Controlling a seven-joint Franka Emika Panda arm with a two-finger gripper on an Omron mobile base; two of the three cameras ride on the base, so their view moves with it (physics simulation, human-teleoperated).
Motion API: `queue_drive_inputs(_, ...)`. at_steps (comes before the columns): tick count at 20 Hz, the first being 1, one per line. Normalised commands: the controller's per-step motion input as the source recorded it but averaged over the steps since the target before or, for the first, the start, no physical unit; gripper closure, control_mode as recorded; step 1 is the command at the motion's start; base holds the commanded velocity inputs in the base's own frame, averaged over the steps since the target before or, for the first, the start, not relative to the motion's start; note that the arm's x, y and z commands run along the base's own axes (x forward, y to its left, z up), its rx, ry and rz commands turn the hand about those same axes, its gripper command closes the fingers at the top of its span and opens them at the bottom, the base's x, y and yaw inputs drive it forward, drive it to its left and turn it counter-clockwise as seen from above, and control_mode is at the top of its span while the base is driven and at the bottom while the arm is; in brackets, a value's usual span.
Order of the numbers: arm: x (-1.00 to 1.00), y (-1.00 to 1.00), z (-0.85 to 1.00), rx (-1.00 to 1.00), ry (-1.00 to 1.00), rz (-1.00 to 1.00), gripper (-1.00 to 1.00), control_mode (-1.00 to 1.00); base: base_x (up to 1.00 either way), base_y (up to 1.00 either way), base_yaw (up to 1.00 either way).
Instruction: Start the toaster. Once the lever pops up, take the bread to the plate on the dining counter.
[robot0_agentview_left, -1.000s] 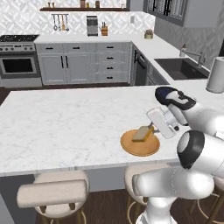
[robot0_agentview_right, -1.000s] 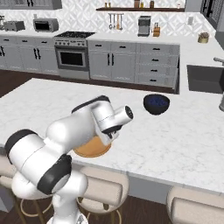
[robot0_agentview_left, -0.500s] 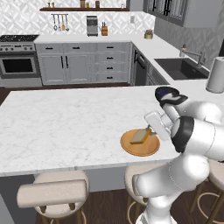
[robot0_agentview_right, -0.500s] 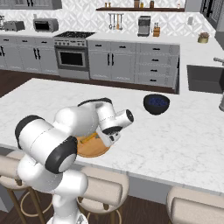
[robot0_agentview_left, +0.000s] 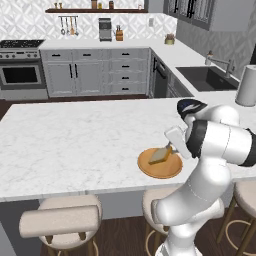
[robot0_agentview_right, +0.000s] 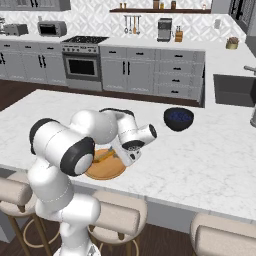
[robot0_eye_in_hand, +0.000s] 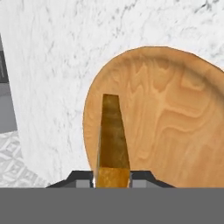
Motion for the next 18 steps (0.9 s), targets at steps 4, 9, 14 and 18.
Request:
queue_drive_inputs(4, 0.0, 0.0, -0.08, 0.0, 0.0, 0.03, -1.0, -1.0, 0.0, 0.0, 0.0)
queue_drive_inputs(9, -0.14, 0.0, 0.01, 0.0, -0.03, 0.03, -1.0, -1.0, 0.0, 0.0, 0.0)
queue_drive_inputs(14, -0.12, 0.04, 0.05, -0.03, -0.04, 0.01, -1.0, -1.0, 0.0, 0.0, 0.0)
queue_drive_inputs(18, 0.0, 0.3, 0.04, -0.19, 0.0, 0.0, -1.0, -1.0, 0.0, 0.0, 0.0)
